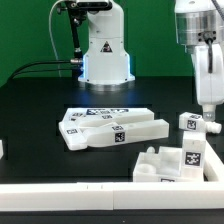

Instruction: Assemble chair

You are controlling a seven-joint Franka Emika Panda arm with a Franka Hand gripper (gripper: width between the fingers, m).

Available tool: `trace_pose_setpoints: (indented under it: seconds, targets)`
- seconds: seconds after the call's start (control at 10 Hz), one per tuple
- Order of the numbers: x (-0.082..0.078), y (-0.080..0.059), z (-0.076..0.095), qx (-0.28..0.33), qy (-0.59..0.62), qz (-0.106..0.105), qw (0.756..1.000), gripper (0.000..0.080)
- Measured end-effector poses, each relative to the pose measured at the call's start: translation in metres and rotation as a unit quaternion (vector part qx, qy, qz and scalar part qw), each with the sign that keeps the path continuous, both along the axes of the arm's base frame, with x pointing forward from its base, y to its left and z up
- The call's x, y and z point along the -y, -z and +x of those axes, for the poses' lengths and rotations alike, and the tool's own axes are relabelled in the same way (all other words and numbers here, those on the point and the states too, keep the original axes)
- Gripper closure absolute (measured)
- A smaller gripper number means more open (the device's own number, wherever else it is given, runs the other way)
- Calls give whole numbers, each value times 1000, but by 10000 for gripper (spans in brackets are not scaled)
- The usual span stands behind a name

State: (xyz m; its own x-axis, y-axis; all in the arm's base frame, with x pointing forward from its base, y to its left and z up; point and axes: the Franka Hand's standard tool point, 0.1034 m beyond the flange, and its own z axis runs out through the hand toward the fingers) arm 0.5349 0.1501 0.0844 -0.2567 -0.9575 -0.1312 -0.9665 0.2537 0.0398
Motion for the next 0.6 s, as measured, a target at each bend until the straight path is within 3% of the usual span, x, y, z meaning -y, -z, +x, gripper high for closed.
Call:
trace_pose_setpoints:
  seconds: [0.1,0.3,0.4,0.6]
  targets:
    - [1,7,-17,-2,25,-3,1000,151]
    - [-6,23,-69,-11,40,-19,999,151]
    - [-12,29,-82,-14,32,-25,999,151]
    - [-11,28,-79,-14,28,-23,999,151]
